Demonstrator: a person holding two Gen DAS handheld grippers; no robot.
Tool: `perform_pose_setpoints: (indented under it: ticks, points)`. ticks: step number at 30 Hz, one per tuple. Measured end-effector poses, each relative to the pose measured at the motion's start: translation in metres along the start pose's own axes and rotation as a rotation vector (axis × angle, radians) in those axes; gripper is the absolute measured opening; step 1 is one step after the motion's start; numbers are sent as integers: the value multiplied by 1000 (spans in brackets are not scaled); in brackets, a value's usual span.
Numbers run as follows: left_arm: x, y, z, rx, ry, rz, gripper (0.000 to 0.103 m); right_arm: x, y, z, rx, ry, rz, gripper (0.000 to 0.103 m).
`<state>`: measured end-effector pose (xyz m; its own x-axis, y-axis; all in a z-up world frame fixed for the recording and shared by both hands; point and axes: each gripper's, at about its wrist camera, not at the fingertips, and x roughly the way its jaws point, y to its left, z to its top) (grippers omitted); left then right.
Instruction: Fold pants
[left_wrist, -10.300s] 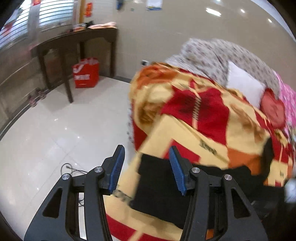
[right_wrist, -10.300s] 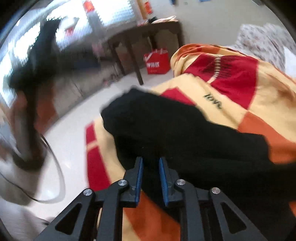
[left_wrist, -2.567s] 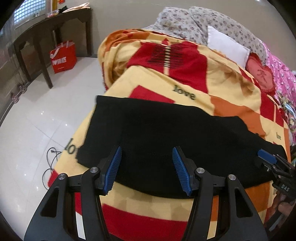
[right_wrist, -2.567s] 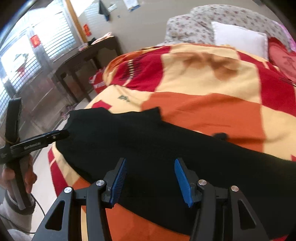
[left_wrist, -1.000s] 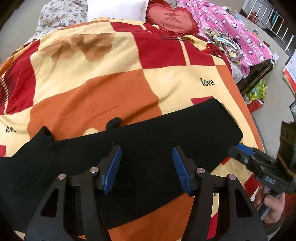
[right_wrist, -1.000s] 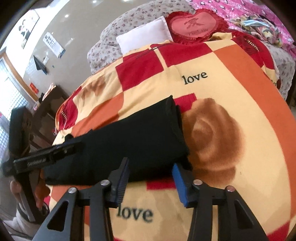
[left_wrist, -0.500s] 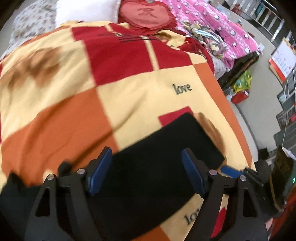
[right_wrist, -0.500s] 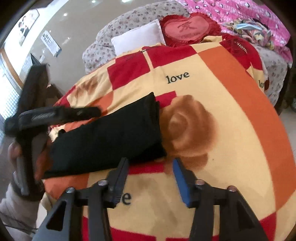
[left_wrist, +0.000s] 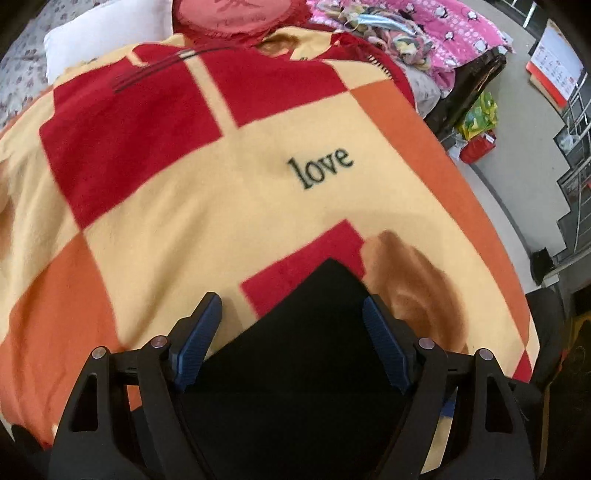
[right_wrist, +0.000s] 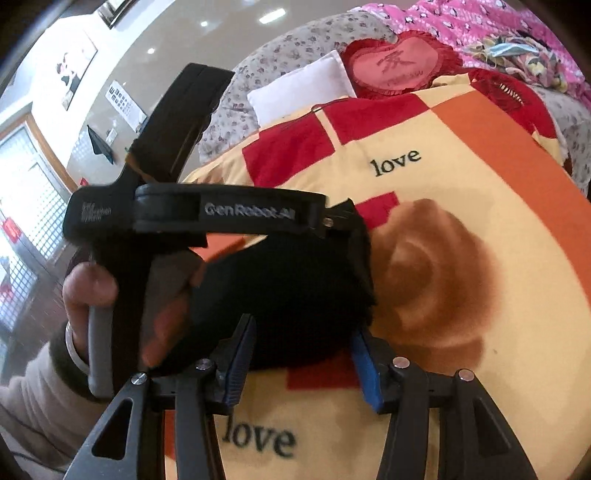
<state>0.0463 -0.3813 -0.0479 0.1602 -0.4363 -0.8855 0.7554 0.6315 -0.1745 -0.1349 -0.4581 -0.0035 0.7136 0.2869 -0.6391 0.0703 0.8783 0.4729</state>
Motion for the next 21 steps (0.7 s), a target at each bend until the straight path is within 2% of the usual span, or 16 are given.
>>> perform_pose_setpoints:
  ticks: [1,2,3,4,5,6,7,12,15,18,19,21]
  points:
    - [0,1,1,-4,-12,-3,77,4,0,2,12,3,11,38]
    - [0,1,1,-4,-17,-8,67,9,-2,5,30,6,25,35]
    - [0,1,2,-1,-17,-29,50,14,-6,7,60,7,49,28]
    - [-1,2,3,-11,-3,-74,41,17,-8,9,80,11,66,25]
    - [-3,5,4,-35,10,-100,34,18,-8,12,99,12,93,24]
    - [-7,8,4,-49,5,-91,22,16,-7,14,103,4,107,23]
    - [-13,11,4,-54,-3,-81,19,11,1,19,86,-11,114,21]
    - [-76,53,-8,-157,-82,-141,18,-7,53,38,-52,-49,180,19]
    - [-128,84,-32,-203,-165,-99,19,-1,101,41,-165,-25,245,19]
    - [-169,133,-77,-339,-204,-58,20,26,152,32,-271,41,319,19]
    - [-182,152,-97,-389,-224,-45,23,38,165,26,-293,66,338,19]
    - [-200,184,-132,-478,-261,-8,41,69,188,10,-334,133,359,19]
